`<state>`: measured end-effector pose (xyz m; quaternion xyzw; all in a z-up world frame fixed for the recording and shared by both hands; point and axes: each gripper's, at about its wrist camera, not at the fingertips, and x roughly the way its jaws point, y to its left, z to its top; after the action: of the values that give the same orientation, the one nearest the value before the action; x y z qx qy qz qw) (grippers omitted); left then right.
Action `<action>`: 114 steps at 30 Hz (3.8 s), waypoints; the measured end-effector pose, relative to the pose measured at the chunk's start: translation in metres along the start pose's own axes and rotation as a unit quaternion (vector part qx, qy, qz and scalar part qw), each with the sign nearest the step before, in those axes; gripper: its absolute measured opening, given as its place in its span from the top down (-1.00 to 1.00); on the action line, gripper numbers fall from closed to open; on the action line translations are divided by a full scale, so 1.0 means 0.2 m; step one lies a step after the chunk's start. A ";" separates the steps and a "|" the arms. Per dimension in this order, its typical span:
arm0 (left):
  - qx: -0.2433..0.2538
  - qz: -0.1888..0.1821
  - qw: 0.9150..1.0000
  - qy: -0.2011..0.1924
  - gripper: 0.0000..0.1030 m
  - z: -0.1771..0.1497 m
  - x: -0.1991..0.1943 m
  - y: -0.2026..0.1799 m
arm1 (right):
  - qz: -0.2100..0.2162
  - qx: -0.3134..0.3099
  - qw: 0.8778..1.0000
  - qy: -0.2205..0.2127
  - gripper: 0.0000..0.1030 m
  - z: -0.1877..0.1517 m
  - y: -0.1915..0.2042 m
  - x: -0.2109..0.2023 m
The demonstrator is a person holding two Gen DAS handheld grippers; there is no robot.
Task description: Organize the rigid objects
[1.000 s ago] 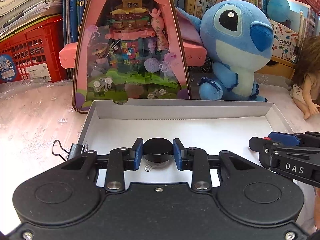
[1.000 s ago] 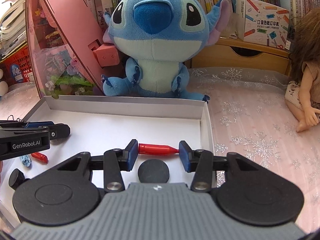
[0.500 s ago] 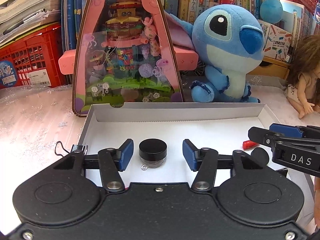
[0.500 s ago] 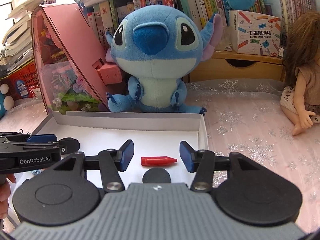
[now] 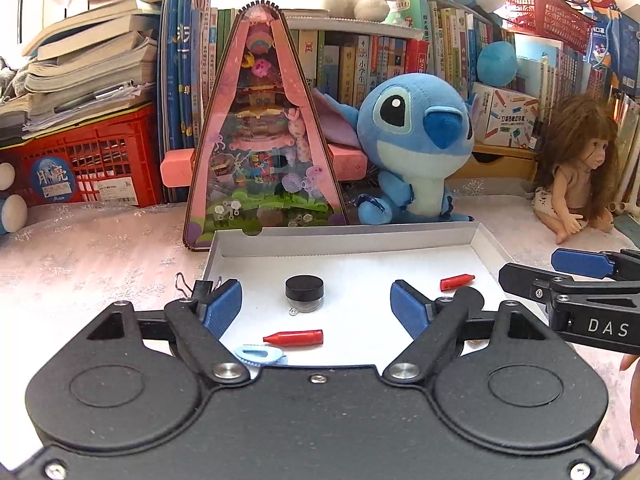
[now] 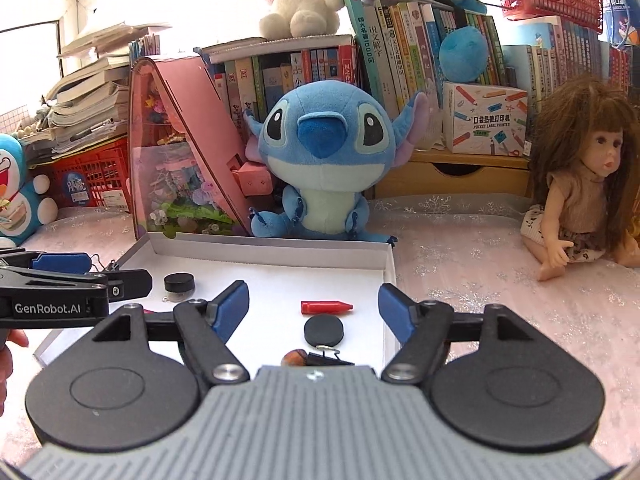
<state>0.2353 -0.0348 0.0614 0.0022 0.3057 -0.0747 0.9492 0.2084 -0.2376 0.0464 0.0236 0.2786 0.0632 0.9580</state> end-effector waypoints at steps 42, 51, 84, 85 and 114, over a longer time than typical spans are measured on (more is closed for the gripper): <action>-0.006 0.026 0.999 0.030 -0.61 -0.66 -0.34 0.01 | -0.022 -0.044 0.998 0.028 -0.84 -0.57 0.14 -0.34; -0.008 0.039 0.998 0.040 -0.86 -0.67 -0.29 0.01 | -0.029 -0.040 0.996 0.068 -1.00 -0.59 0.13 -0.26; -0.008 0.051 0.998 0.046 -1.00 -0.68 -0.28 0.01 | -0.021 -0.022 0.997 0.075 -1.00 -0.59 0.10 -0.25; -0.009 0.050 0.998 0.046 -1.00 -0.67 -0.28 0.01 | -0.021 -0.022 0.997 0.075 -1.00 -0.59 0.10 -0.25; -0.008 0.051 0.998 0.046 -1.00 -0.67 -0.28 0.01 | -0.021 -0.022 0.997 0.075 -1.00 -0.59 0.10 -0.25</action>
<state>0.1122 -0.0182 -0.0156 0.0137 0.3493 -0.0238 0.9366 0.1009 -0.2225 -0.0249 -0.0083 0.3486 0.0506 0.9359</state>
